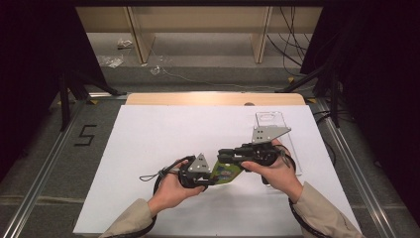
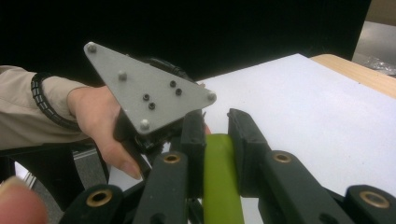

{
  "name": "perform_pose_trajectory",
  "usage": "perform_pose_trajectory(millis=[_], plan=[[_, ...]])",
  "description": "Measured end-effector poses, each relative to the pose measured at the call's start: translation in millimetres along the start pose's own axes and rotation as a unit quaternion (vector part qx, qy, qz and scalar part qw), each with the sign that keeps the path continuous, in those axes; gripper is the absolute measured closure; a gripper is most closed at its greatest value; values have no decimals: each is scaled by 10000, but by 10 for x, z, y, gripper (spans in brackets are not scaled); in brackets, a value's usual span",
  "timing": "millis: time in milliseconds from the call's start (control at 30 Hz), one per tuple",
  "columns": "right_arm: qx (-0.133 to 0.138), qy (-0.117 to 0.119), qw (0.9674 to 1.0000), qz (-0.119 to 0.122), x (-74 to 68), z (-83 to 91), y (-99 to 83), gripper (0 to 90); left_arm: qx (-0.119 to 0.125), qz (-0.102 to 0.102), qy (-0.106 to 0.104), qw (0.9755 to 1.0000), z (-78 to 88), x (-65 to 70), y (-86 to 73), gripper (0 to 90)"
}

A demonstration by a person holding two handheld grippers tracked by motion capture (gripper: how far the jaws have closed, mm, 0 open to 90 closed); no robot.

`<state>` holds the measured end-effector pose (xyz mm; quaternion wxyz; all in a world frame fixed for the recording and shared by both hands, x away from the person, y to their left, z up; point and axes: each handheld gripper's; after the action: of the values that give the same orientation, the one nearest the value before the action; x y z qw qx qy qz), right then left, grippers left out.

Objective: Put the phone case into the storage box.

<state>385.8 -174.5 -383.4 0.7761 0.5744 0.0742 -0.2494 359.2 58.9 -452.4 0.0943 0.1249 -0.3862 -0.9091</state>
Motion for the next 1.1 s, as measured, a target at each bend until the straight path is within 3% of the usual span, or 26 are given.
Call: perform_pose_trajectory(millis=[267,333,467,700,800,1100], plan=[[40,68,9999,101,8,6,3,752,0,23,-80,10000,7,0,2,774],[59,14,9997,251,3,7,2,731,-4,41,-107,9999,14,2,8,775],[151,-151,9989,422,4,24,11,603,32,101,-49,9999,28,-8,5,775],[635,-454,9963,349,65,43,-7,291,83,306,213,9993,57,-57,-23,774],[721,-622,9951,253,92,28,-31,232,121,446,365,9983,59,-63,-28,774],[968,-1038,9898,117,148,33,-82,197,169,844,788,9932,79,-74,-37,773]])
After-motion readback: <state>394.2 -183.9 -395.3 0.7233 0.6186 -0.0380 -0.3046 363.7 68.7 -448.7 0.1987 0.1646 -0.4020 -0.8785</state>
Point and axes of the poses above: each handheld gripper's, and its own axes: z roughly backward along the jaws, y roughly out of its top, x roughly to its right, and after that the axes turned 14 degrees about -z, right-handed
